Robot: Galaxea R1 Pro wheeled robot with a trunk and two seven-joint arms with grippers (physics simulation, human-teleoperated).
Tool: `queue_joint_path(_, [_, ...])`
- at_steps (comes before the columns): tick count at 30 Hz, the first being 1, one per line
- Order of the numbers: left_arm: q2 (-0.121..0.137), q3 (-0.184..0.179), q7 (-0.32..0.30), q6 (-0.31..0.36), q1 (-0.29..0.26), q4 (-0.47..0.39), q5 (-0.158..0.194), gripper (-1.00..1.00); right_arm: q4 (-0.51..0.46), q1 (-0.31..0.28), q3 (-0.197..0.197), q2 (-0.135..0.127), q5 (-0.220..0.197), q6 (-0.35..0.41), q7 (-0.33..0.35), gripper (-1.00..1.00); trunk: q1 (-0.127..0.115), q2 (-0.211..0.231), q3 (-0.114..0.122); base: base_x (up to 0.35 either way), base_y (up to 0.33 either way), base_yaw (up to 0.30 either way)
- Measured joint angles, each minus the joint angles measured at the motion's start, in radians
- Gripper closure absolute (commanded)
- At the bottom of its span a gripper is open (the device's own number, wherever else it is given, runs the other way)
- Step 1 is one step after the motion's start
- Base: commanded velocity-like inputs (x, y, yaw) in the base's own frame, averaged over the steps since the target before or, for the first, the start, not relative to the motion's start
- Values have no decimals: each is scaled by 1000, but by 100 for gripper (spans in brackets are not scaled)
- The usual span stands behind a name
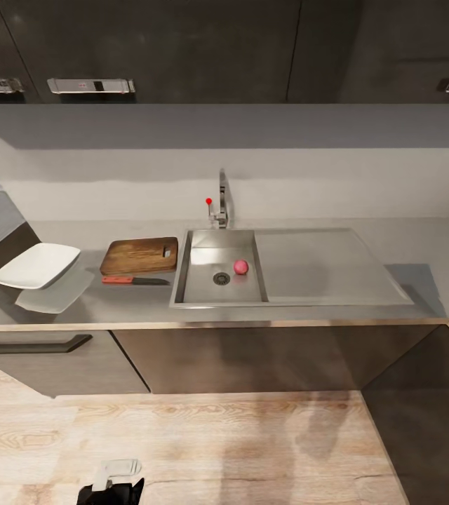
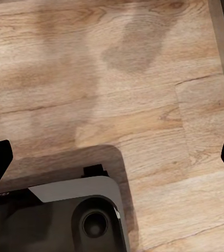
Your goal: In the kitchen, take the Vidalia onion out of the sink, dice it on the chopping board with the paring knife, put the diced onion into the bowl on the countertop, then place both the paring knife and the chopping board into the sink.
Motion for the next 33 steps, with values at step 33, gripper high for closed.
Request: queue_joint_path(33, [-14,-2,0,43,-197,-61,3,-100,-1,0,-3,-2,0,0,-2,-100,0,0,0,-102,0,0])
